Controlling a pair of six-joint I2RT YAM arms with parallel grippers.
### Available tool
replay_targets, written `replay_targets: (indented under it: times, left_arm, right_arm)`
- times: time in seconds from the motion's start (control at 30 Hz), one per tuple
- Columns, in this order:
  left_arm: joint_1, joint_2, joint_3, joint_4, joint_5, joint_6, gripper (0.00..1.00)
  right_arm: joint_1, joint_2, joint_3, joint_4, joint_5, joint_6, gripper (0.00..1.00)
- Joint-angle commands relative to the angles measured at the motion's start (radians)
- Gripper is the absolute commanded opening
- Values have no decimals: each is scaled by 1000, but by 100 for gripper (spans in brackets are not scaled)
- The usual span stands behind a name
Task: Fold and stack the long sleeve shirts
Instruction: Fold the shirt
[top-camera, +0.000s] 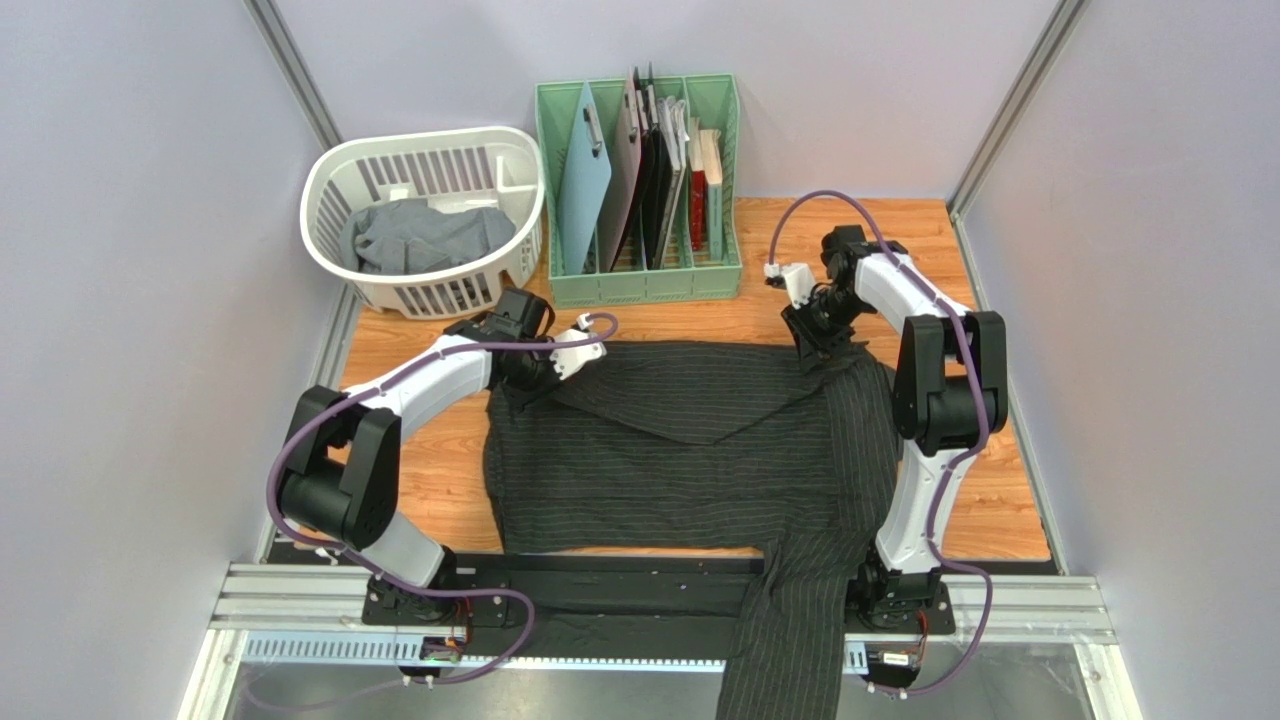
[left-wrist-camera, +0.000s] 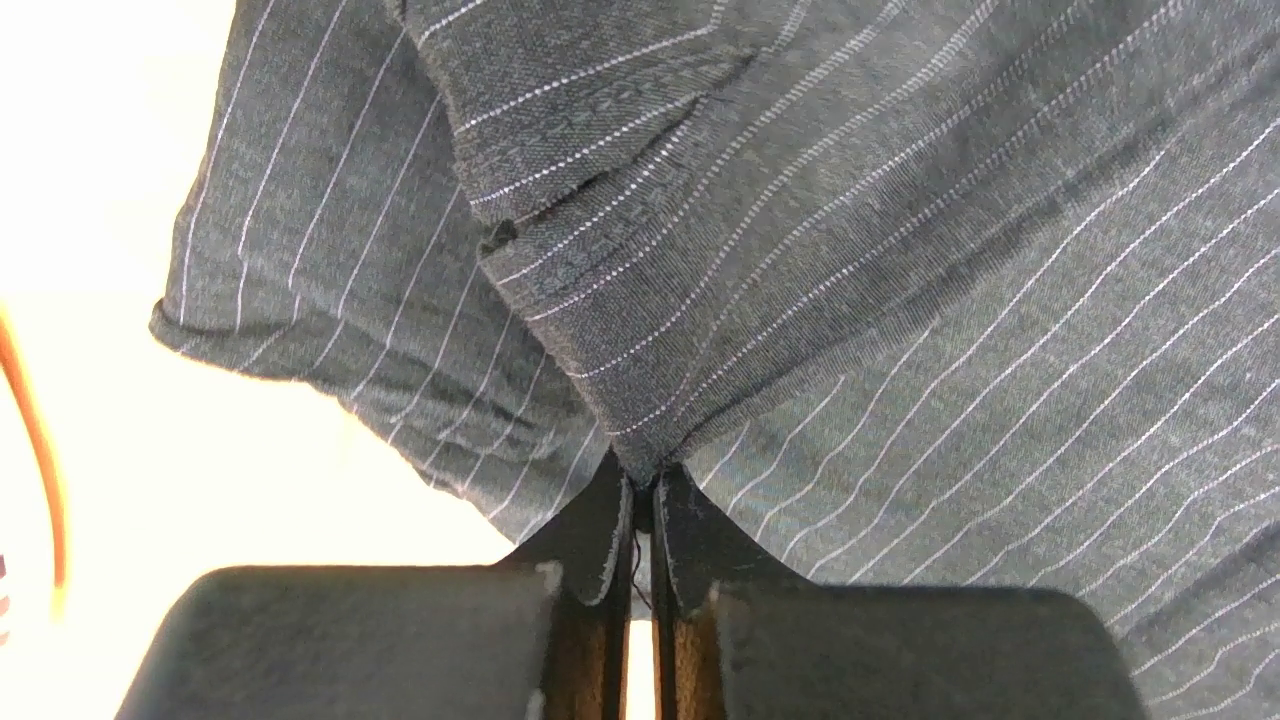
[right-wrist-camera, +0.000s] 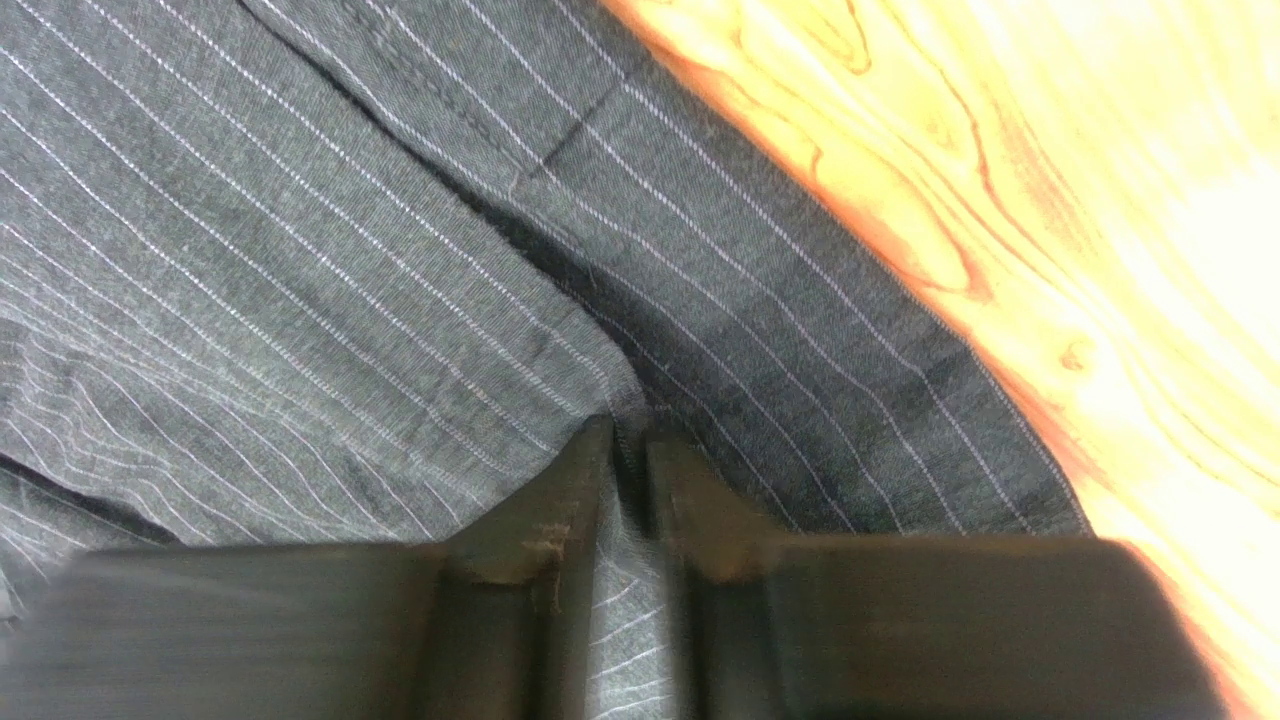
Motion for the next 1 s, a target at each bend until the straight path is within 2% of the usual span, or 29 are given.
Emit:
replay_targets:
  times: [0.0,0.03,0.13,0.33,0.5,0.53,0.57,0.6,0.67,0.77,0.8,0.87,0.97]
  left_arm:
    - [-16,-82,18,-41,-40,19,0]
    - [-30,-89,22,-50,-50,24,0]
    - [-83,-126,18,-69,-115,61,0]
    - [-238,-160,-48,-47,-374,113,0]
    - [-349,-85,-177,89,-606,157,1]
    - [-364,-76,-192,85,-594,147,5]
    - [-364,-74,-187,33,-556,92,22]
    - [-363,-80,-171,8,-476,64,28]
    - [-346,-123,-154,-56,-399,-11,54]
    - [-263,-221,-101,-131,-180,-83,60]
    - [-204,-244,-72,-148,-49,-115,61]
    - [-150,-296,-52,-162,56,-145,63]
    - [-81,-284,-16,-155,165,-206,63]
  right_arm:
    - [-16,-56,-1,-30,7,-54,9]
    - [-22,-65,-2,-42,7,-60,0]
    - [-42,-75,-1,-68,10,-86,0]
    - [-89,-92,-37,-87,43,-143,0]
    - [-90,-82,-71,-81,66,-169,0]
    - [-90,-76,-79,-76,74,-175,0]
    - [-90,-73,-85,-73,94,-181,0]
    - [-91,-72,-91,-71,102,-189,0]
    - [-96,-75,-106,-70,119,-207,0]
    - [-105,-95,-125,-62,132,-233,0]
    - [-108,-99,-128,-61,132,-238,0]
    - [-108,-102,-123,-68,117,-244,0]
    - [-108,-104,-100,-88,73,-236,11]
